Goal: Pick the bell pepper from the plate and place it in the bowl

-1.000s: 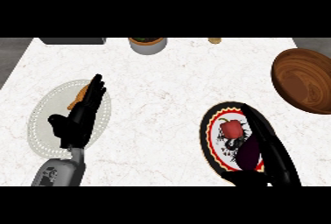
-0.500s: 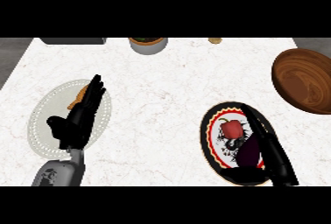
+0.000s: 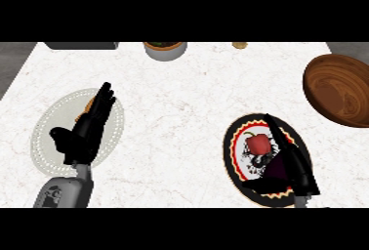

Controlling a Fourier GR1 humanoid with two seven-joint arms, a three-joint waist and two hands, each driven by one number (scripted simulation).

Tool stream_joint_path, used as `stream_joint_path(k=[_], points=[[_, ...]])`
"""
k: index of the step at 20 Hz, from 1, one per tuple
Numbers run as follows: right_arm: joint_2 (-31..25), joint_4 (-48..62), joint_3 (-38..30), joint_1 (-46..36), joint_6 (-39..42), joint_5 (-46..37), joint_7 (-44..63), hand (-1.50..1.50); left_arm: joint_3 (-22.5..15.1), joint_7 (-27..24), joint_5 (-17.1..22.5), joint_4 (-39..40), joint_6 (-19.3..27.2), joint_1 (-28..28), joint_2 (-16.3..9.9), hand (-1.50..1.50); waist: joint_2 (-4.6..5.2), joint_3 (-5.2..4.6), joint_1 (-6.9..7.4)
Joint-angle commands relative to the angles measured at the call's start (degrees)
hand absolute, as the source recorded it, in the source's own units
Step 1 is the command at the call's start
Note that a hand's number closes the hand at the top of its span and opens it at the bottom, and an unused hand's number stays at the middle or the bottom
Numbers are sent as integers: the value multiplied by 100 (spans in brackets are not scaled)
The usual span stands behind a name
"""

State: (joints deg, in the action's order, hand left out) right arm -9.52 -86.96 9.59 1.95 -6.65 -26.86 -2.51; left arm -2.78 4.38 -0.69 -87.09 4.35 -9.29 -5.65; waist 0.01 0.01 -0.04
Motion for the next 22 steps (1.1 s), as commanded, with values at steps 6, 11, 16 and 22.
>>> stream_joint_path(k=[6,11,16,22], points=[[150,472,34,-255,-536,-1062,566,-150,75,90,-23,-364,-85,246,-26,0,-5,-2,10],[223,1328,-177,-643,-529,-1137,174,-150,91,-323,-92,62,-222,289,89,0,-1,-1,6],[34,2399,-132,-1199,-371,-1201,-668,150,-45,164,-174,-301,-31,181,212,0,9,2,54],[253,2328,285,-1177,-619,-1875,-589,150,-10,173,-174,-423,-96,273,172,0,-2,0,28]])
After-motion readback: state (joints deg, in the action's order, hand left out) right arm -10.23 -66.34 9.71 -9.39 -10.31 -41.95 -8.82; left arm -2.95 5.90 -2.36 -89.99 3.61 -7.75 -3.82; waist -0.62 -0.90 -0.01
